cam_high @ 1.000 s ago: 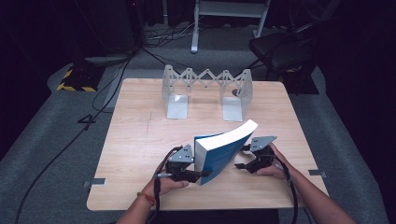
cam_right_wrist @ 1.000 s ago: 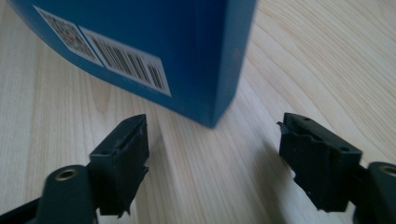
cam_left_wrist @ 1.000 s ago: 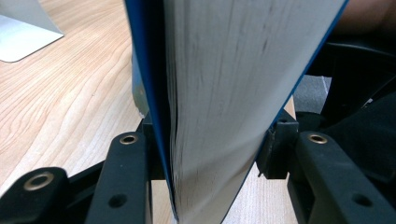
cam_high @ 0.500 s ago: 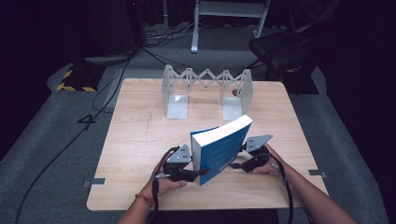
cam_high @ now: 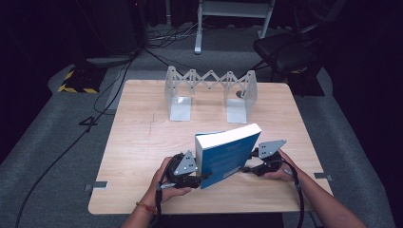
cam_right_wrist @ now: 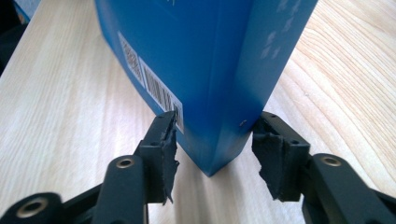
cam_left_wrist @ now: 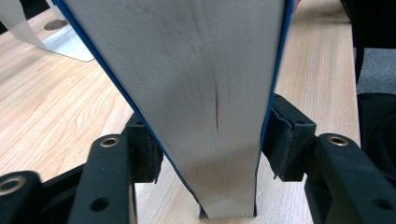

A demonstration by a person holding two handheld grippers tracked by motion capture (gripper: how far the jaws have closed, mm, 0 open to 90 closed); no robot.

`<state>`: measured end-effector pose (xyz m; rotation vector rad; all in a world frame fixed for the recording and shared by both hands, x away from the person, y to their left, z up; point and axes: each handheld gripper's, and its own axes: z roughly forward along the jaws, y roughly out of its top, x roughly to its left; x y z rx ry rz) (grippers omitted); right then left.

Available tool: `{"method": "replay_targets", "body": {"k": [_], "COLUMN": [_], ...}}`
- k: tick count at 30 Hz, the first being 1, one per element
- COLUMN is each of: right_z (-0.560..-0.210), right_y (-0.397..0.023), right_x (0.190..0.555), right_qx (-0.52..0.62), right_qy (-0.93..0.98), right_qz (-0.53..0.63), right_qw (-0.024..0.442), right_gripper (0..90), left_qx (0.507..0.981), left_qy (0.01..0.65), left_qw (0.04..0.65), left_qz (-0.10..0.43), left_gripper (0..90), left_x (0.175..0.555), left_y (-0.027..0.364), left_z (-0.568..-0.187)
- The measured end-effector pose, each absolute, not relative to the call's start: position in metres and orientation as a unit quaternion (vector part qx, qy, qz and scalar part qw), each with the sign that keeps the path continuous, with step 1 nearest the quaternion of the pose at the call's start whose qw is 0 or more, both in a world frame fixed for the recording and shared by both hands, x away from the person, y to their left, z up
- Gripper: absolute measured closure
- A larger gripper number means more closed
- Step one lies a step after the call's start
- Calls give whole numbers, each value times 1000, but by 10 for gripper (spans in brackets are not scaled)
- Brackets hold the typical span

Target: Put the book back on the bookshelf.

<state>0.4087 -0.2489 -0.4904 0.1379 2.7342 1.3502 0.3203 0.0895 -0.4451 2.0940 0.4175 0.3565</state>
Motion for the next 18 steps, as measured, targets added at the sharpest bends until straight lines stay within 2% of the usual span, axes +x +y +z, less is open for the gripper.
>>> {"method": "replay_targets", "body": {"k": [7,11,18], "right_z": [-481,-477,-471], "right_y": [-258,-260,-259], "right_x": [395,390,388], "right_qx": [34,34,35], "right_qy": [887,883,875], "right_qz": [458,466,479], "right_qw": [51,53,60], "right_gripper": [544,545,537], "left_qx": [875,873,890], "left_qy": [154,160,156], "left_qw": [427,429,396], "left_qz": [170,166,162], "left_gripper": [423,434,447], "left_x": [316,315,315], "left_y": [85,86,83], "left_z": [-451,-454,-467]}}
